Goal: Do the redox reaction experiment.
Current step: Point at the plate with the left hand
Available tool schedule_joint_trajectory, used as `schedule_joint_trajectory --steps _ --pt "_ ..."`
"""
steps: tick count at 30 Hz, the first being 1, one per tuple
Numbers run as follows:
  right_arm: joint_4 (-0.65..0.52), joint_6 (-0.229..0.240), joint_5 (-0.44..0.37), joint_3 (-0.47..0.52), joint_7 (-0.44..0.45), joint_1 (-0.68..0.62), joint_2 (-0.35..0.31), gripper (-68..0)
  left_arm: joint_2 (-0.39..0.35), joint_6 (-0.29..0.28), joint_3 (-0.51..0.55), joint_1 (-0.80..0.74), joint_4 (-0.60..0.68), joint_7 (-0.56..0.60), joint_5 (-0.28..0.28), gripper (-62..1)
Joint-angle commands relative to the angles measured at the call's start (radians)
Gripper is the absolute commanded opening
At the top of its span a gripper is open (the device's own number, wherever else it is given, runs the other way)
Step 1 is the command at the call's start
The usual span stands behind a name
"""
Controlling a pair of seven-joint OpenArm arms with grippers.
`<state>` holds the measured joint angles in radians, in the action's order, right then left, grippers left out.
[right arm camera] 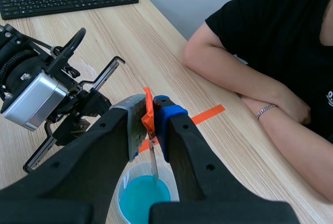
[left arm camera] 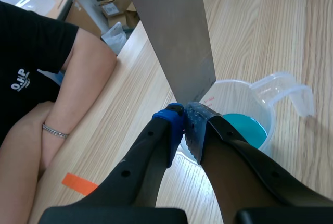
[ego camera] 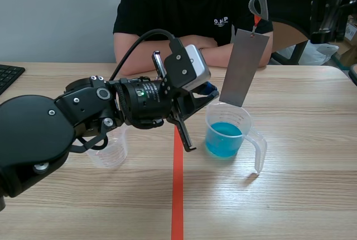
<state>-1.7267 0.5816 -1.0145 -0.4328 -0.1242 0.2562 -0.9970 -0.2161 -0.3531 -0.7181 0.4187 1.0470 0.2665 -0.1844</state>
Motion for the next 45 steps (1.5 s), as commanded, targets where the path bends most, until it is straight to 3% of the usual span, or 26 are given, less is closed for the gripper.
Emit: schedule_joint_trajectory --steps 1,7,16,24,45 --pt "-0.008 -0.004 -0.011 0.013 0.015 0.014 -0.006 -66.0 0.019 0.002 -0.002 0.017 0.025 0.014 -0.007 -56.2" --pt "-0.008 -0.004 -0.011 0.013 0.015 0.014 -0.006 -66.0 0.050 0.037 -0.002 0.017 -0.018 0.014 -0.049 -56.2" --pt "-0.008 -0.004 -0.011 0.013 0.015 0.015 -0.006 -66.0 0.055 0.057 -0.002 0.017 -0.053 0.029 -0.064 -56.2" --pt "-0.008 -0.004 -0.011 0.013 0.015 0.015 -0.006 -66.0 0.052 0.113 -0.002 0.017 -0.053 0.026 -0.071 -56.2" --pt "-0.008 -0.004 -0.011 0.013 0.015 0.015 -0.006 -66.0 0.051 0.112 -0.002 0.016 -0.053 0.025 -0.071 -56.2"
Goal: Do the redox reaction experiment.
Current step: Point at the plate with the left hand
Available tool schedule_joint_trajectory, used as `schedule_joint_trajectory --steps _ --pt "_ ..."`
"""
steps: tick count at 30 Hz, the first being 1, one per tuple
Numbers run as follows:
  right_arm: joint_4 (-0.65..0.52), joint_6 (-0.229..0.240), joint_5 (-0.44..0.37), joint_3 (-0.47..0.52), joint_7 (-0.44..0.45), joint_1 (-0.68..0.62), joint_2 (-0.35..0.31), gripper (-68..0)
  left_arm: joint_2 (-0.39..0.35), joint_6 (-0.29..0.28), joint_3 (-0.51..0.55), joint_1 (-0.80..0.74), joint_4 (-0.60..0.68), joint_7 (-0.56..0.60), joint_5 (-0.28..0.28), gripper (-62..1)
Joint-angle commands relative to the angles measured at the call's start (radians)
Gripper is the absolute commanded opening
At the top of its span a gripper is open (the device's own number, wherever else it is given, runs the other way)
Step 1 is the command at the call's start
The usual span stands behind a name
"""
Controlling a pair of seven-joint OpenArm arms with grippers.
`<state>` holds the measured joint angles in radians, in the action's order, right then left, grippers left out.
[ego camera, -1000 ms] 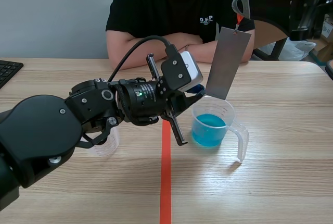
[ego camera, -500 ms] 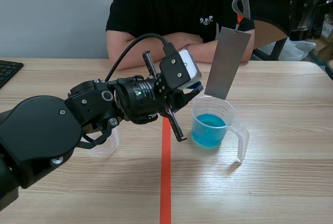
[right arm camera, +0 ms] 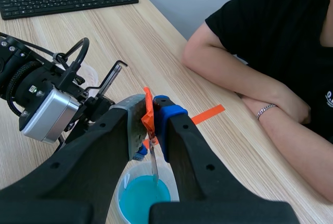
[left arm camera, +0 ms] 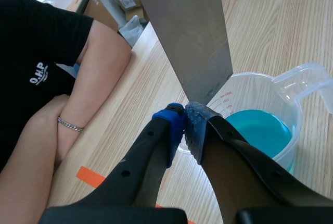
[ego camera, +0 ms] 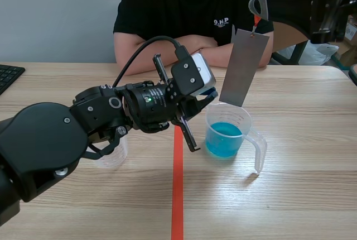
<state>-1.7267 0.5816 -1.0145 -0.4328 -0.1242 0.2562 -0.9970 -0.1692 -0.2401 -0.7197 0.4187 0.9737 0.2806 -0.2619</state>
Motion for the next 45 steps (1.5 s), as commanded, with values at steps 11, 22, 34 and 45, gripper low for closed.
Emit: schedule_joint_trajectory --steps 11,22,34,45 --pt "-0.008 -0.004 -0.011 0.013 0.015 0.015 -0.006 -66.0 0.005 -0.001 0.000 0.016 0.020 -0.016 -0.012 -56.2" --pt "-0.008 -0.004 -0.011 0.013 0.015 0.015 -0.006 -66.0 0.004 0.011 0.000 0.016 0.020 -0.030 -0.013 -56.2" --pt "-0.008 -0.004 -0.011 0.013 0.014 0.015 -0.006 -66.0 -0.200 0.018 0.036 -0.091 0.187 -0.006 0.124 -56.2" --pt "-0.008 -0.004 -0.001 0.013 0.027 -0.008 -0.005 -66.0 -0.559 0.121 0.337 -0.492 0.576 -0.059 0.380 -56.2"
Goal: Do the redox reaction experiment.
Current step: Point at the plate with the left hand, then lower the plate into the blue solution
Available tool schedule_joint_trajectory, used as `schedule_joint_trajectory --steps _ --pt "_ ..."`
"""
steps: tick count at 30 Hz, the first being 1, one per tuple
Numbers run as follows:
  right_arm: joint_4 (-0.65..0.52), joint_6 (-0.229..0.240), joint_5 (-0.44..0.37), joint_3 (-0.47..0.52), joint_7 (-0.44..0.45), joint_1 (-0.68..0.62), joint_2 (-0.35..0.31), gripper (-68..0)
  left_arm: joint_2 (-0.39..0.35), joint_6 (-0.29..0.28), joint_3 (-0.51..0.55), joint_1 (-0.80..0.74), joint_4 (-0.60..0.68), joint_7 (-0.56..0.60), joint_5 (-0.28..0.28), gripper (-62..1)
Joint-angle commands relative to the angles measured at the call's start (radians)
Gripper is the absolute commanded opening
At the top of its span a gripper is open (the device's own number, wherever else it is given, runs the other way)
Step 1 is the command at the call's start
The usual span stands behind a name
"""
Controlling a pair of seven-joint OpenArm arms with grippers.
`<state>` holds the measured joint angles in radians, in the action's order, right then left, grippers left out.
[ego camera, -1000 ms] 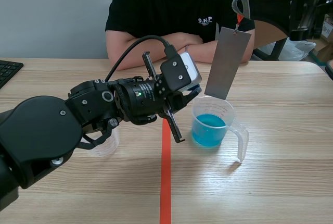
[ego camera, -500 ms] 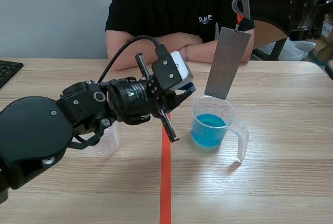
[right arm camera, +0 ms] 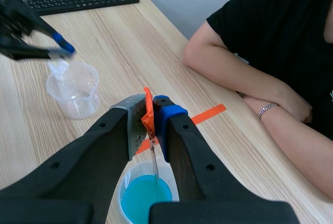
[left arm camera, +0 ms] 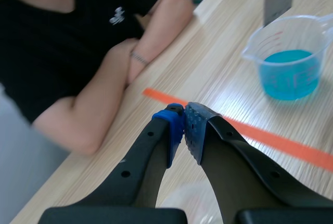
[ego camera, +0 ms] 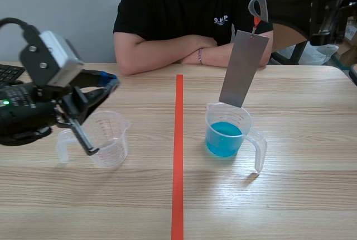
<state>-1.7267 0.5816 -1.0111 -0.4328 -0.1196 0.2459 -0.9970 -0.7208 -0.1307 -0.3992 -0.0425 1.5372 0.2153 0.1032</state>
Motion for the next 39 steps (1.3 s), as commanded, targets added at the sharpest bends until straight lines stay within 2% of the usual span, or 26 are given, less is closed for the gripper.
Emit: schedule_joint_trajectory --steps 1,4,8,12,17,26,30,35,39 --pt "-0.008 -0.004 0.002 0.013 0.026 -0.002 -0.003 -66.0 -0.034 0.039 0.060 -0.089 0.042 -0.003 0.040 -56.2" --pt "-0.005 -0.004 0.042 0.013 0.028 -0.003 0.021 -66.0 -0.095 0.111 0.200 -0.286 0.098 -0.004 0.110 -56.2" --pt "0.010 -0.004 0.068 0.013 0.026 -0.009 0.044 -66.0 -0.097 0.132 0.372 -0.543 0.114 -0.002 0.148 -56.2" --pt "0.024 -0.004 0.096 0.013 0.025 -0.021 0.063 -66.0 -0.045 0.146 0.494 -0.752 0.113 -0.003 0.168 -56.2" --pt "0.046 -0.004 0.146 0.012 0.029 -0.036 0.100 -66.0 0.054 0.147 0.573 -0.922 0.113 -0.004 0.170 -56.2" --pt "0.106 -0.002 0.213 0.011 0.031 -0.036 0.171 -66.0 0.213 0.147 0.592 -1.033 0.107 -0.031 0.163 -56.2" --pt "0.149 0.023 0.246 0.006 0.039 -0.035 0.207 -66.0 0.277 0.147 0.592 -1.044 0.106 -0.063 0.162 -56.2" --pt "0.212 0.023 0.314 -0.022 0.086 -0.035 0.244 -66.0 0.324 0.147 0.592 -1.046 0.105 -0.085 0.162 -56.2" --pt "0.260 0.037 0.357 -0.041 0.120 -0.035 0.272 -66.0 0.330 0.143 0.591 -1.046 0.105 -0.086 0.163 -56.2"
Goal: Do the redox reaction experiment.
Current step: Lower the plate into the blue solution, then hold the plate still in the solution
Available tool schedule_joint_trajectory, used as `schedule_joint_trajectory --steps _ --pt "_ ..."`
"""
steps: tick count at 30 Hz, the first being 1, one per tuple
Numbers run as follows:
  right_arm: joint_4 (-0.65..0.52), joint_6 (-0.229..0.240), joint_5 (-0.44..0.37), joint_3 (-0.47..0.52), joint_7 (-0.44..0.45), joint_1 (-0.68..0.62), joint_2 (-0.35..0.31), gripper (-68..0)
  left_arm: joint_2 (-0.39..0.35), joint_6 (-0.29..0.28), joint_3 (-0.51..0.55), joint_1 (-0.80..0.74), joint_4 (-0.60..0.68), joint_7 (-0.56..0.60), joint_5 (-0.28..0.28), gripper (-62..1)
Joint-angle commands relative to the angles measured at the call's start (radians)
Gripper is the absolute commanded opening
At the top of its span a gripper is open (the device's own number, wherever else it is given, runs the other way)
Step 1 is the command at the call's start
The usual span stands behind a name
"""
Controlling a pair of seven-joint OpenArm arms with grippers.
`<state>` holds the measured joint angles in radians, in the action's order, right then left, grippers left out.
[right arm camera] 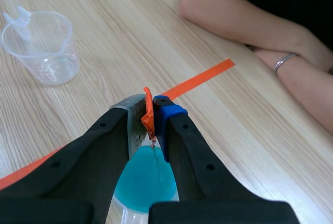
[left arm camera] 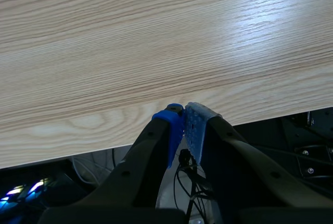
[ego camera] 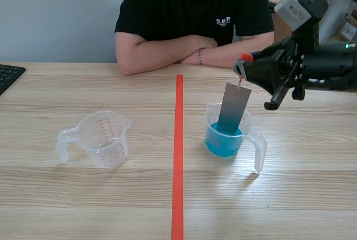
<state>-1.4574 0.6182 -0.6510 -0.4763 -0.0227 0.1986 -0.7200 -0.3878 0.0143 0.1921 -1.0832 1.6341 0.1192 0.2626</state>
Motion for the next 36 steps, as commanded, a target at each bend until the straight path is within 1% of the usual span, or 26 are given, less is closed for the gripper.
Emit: schedule_joint_trajectory --steps 1,5,8,36 --pt "0.002 0.000 0.004 -0.002 0.028 0.012 0.001 -66.0 -0.004 -0.001 -0.001 -0.005 0.008 0.011 0.003 -56.2" --pt "0.045 0.001 0.032 -0.018 0.073 0.012 0.015 -66.0 -0.003 -0.002 -0.001 0.000 0.008 0.011 0.003 -56.2" --pt "0.061 0.004 0.046 -0.033 0.086 0.012 0.017 -66.0 -0.003 -0.002 -0.001 0.004 0.008 0.011 0.003 -56.2" --pt "0.064 0.004 0.046 -0.040 0.085 0.012 0.016 -66.0 -0.009 -0.002 -0.001 0.003 0.008 0.011 0.003 -56.2"
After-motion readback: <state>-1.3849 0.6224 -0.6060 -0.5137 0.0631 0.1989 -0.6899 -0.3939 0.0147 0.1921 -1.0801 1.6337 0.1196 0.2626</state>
